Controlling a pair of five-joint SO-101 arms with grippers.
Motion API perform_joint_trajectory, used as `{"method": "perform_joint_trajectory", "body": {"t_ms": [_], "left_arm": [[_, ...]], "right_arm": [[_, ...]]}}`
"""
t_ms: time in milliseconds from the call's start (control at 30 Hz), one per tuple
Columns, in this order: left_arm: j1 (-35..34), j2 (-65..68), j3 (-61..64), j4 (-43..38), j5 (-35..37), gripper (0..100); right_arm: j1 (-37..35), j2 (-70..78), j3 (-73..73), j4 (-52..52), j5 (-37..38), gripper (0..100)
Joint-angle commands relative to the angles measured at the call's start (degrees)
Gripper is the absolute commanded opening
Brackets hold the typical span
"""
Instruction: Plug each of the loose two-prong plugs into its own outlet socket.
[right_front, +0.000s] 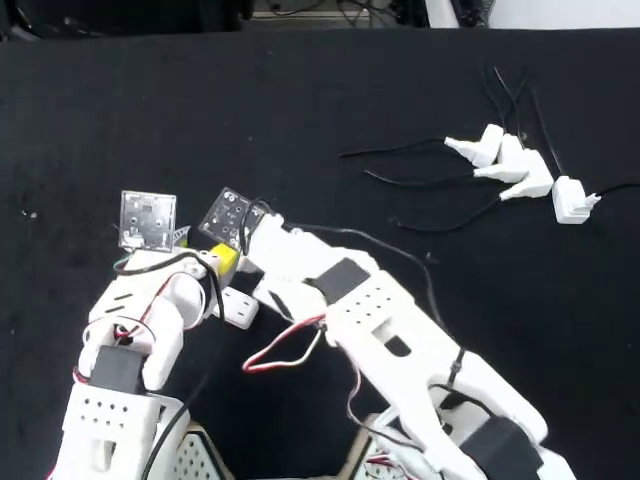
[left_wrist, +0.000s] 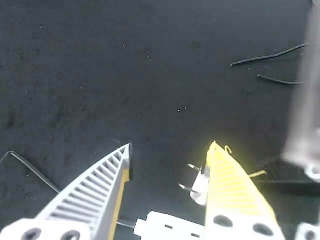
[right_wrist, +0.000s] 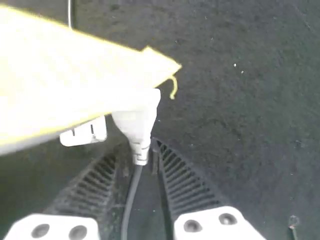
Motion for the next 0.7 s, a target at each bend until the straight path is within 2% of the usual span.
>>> {"method": "perform_joint_trajectory", "body": {"t_ms": [0,333,667], "left_arm": [[0.4,-0.53,2.07,-4.22,0.53,25],[0.31,-0.53,3.47,-4.4,0.53,25],[0.31,-0.53,5.05,-4.4,0.53,25]], "right_arm": [[-1.14,-5.23,-4.44,2.29,-1.14,1.0],[-1.14,-11.56,-5.85,7.65,-3.6,1.0],[-4.57,-11.91,-8.04,8.0,-4.31,1.0]]}}
